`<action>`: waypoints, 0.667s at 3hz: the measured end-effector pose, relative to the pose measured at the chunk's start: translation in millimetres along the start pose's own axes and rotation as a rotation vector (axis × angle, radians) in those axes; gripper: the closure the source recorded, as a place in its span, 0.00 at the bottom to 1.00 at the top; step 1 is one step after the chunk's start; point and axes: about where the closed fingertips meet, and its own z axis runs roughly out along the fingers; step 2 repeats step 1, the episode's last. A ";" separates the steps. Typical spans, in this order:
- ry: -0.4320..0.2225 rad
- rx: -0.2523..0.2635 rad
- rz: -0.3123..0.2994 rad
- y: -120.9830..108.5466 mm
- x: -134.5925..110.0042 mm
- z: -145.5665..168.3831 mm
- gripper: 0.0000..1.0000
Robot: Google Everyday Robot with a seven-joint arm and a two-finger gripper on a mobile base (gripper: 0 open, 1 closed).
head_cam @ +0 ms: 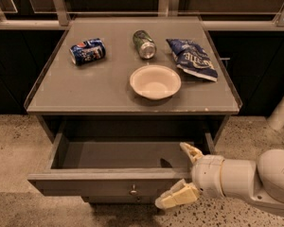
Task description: Open top drawer
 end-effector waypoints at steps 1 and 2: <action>-0.001 0.006 -0.006 -0.5 -0.7 -1.9 0.00; -0.001 0.006 -0.006 -0.5 -0.7 -1.9 0.00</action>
Offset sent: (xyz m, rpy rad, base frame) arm 0.0000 0.0000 0.0000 0.0000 0.0000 0.0000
